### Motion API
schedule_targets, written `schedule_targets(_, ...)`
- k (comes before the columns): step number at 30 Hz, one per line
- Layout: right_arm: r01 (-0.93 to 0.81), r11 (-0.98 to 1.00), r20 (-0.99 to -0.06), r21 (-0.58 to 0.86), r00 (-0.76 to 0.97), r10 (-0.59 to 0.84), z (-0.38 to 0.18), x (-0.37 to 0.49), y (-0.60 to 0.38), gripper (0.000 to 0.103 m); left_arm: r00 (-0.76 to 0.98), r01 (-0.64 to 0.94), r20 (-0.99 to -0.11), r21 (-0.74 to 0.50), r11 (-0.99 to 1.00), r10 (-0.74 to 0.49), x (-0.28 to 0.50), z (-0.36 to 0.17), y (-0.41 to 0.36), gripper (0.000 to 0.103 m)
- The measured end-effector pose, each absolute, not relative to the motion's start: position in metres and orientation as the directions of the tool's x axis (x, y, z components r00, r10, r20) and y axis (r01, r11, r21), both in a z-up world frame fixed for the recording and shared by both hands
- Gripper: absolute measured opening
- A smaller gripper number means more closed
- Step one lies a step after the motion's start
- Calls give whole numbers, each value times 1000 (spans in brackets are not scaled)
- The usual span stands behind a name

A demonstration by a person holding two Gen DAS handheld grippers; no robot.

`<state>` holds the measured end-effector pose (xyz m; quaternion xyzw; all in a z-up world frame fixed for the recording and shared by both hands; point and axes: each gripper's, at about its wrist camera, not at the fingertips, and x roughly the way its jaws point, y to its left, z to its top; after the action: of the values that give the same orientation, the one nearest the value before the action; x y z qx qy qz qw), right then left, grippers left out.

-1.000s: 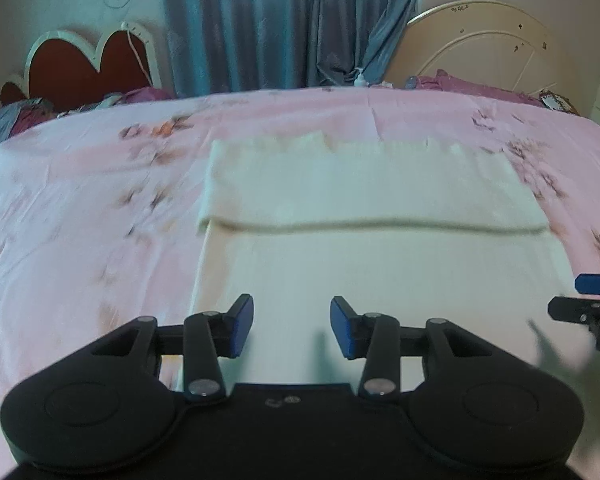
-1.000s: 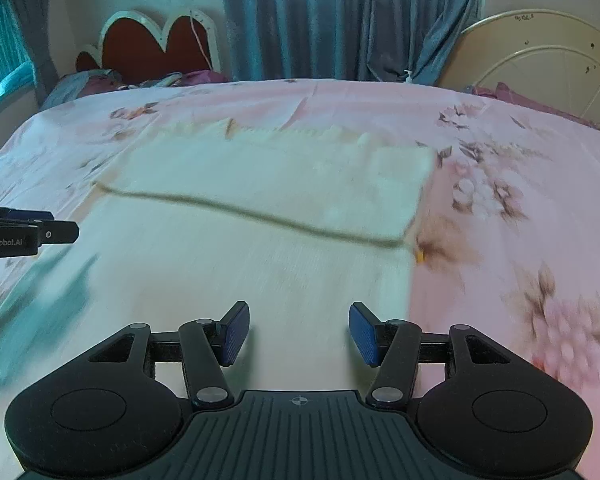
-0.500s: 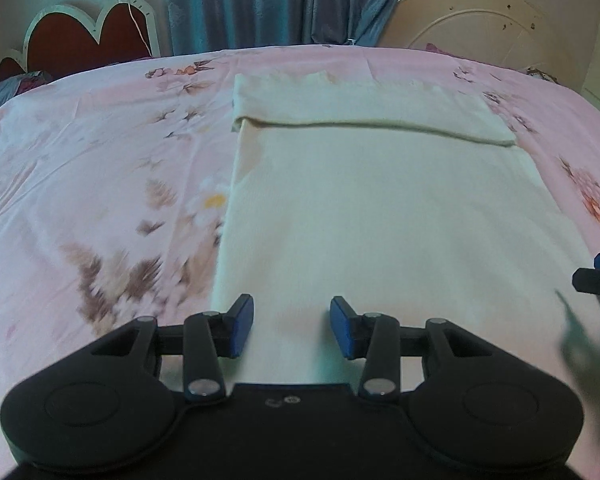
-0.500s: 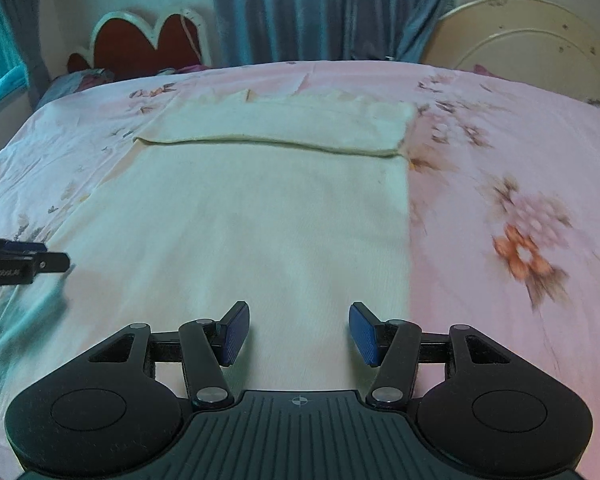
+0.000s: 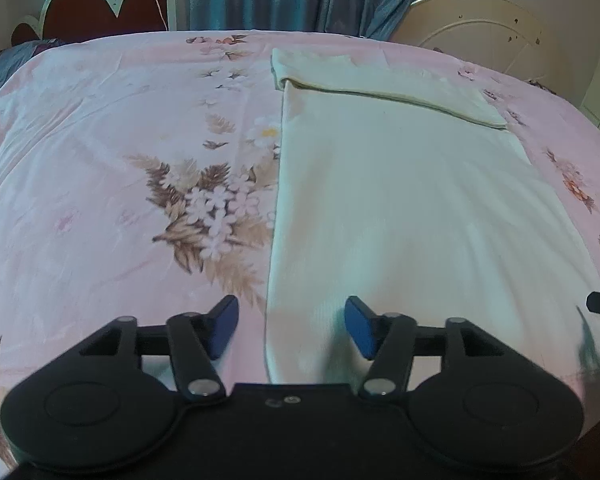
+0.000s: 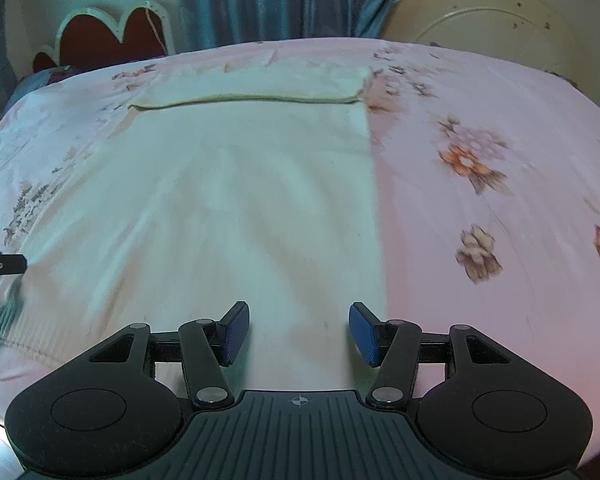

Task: Fold small clothes
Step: 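Move both open grippers along the sweater to its hem, then close both grippers on the sweater hem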

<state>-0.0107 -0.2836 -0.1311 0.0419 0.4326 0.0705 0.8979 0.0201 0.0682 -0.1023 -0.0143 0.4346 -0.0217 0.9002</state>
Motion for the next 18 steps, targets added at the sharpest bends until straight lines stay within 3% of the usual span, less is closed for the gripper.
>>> schedule_targets(2, -66, 988, -774, 141, 616, 151, -132, -17, -285, 59, 624, 32, -779, -49, 998, -58, 15, -103, 70, 62)
schedule_targets(3, -51, 989, -774, 138, 617, 140, -132, -21, -286, 64, 623, 36, -780, -51, 998, -62, 12, -103, 70, 62)
schedule_targets(4, -40, 990, -771, 135, 624, 130, -132, -24, -286, 77, 621, 40, -781, -55, 998, -68, 11, -104, 71, 62)
schedule_targets(5, -31, 991, -765, 130, 633, 120, -130, -28, -286, 80, 618, 43, -782, -61, 997, -74, 9, -104, 72, 62)
schedule_targets(18, 93, 988, -777, 121, 628, 36, -134, -54, -299, 80, 591, 72, -787, -169, 983, -179, -9, -113, 91, 58)
